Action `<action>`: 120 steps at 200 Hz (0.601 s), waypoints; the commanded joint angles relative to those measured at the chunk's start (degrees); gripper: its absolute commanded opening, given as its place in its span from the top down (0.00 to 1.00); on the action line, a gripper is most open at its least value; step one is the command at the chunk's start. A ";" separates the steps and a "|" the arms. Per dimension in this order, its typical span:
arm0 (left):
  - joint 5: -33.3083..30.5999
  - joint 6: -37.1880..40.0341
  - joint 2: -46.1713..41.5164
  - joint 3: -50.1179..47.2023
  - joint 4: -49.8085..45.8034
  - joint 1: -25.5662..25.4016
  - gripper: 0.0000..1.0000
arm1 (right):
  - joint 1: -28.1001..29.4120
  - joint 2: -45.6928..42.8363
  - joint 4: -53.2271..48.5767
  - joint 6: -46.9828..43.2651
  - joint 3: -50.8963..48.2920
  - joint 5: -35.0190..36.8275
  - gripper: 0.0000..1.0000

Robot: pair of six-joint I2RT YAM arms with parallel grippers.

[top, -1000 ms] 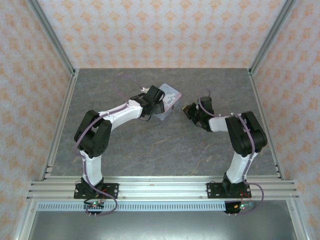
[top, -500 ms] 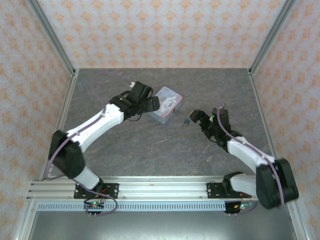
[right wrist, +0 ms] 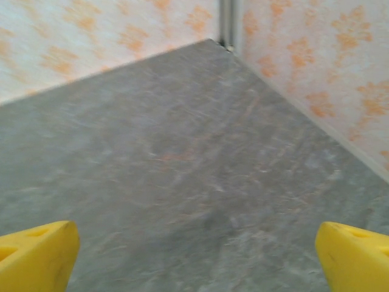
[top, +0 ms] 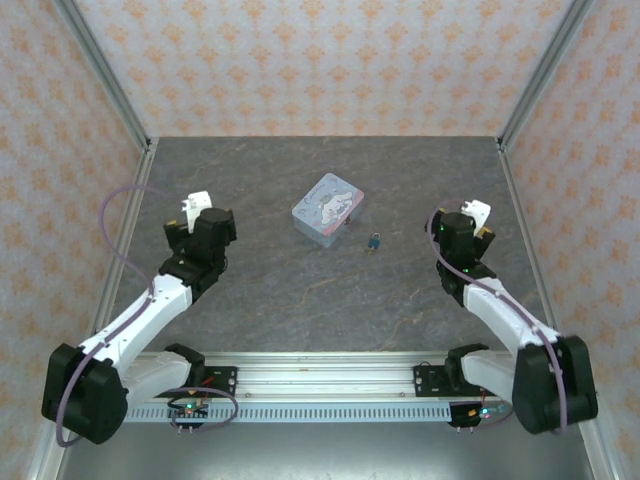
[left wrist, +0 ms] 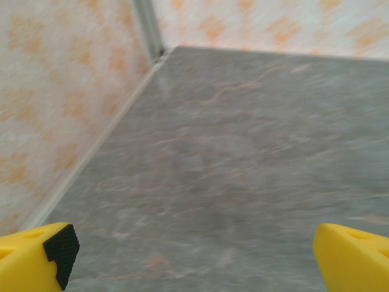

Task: Unlock the padlock with the key

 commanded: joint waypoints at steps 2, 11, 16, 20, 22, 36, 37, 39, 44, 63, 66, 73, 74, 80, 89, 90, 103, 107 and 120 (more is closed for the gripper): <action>-0.33 7.02 1.54 -5.96 16.99 3.51 0.00 | -1.22 6.53 17.97 -6.07 -3.20 5.39 0.01; 0.51 7.61 3.15 -8.48 22.33 4.17 0.00 | -1.51 8.70 20.50 -8.21 -3.65 3.76 0.01; 2.36 8.38 4.24 -9.71 25.16 4.74 0.00 | -1.58 9.70 20.66 -8.51 -3.56 3.25 0.01; 3.00 8.38 5.33 -10.33 27.13 5.15 0.00 | -2.02 10.70 21.68 -8.61 -3.82 2.83 0.01; 2.94 8.19 5.82 -10.58 28.02 5.34 0.00 | -2.28 11.30 22.51 -8.64 -4.11 2.54 0.01; 6.22 10.12 9.20 -14.02 38.46 6.25 0.00 | -4.54 16.37 32.32 -7.70 -7.84 -1.45 0.01; 6.71 10.45 9.48 -14.08 38.95 6.25 0.00 | -4.61 16.83 33.56 -7.78 -8.18 -1.50 0.01; 7.29 10.88 10.13 -14.26 39.83 6.40 0.00 | -4.75 17.84 36.03 -7.73 -8.94 -1.73 0.01; 7.72 11.17 12.11 -14.25 41.81 6.76 0.00 | -5.18 20.04 41.07 -8.58 -10.21 -4.21 0.01; 10.86 11.52 19.55 -14.91 48.76 8.14 0.00 | -5.53 24.56 40.15 -10.70 -7.53 -10.32 0.01; 11.06 11.46 20.84 -15.08 50.55 8.30 0.00 | -5.86 23.95 36.32 -10.15 -6.28 -10.75 0.01; 11.21 11.27 24.14 -14.55 52.52 8.56 0.00 | -8.01 22.79 30.75 -8.66 -4.41 -14.39 0.01; 11.22 11.25 24.51 -14.39 52.53 8.64 0.00 | -8.36 22.85 30.89 -8.52 -4.49 -15.09 0.01; 12.02 11.48 26.35 -13.84 54.03 9.29 0.00 | -9.47 23.43 33.50 -8.10 -5.40 -17.60 0.01; 17.47 9.14 24.44 -12.18 47.00 11.97 0.00 | -9.49 23.62 34.58 -8.23 -5.71 -17.62 0.01; 17.82 9.00 24.35 -12.15 46.61 12.14 0.00 | -9.50 23.53 34.34 -8.26 -5.66 -17.62 0.01; 18.63 9.31 24.93 -12.63 49.16 12.65 0.00 | -9.41 22.62 33.84 -8.14 -5.97 -17.12 0.01; 18.74 9.05 24.43 -12.33 47.31 12.63 0.00 | -9.40 22.84 34.94 -7.97 -6.40 -16.81 0.01; 18.73 9.20 24.75 -12.48 48.24 12.67 0.00 | -9.38 22.61 33.95 -7.87 -6.18 -16.57 0.01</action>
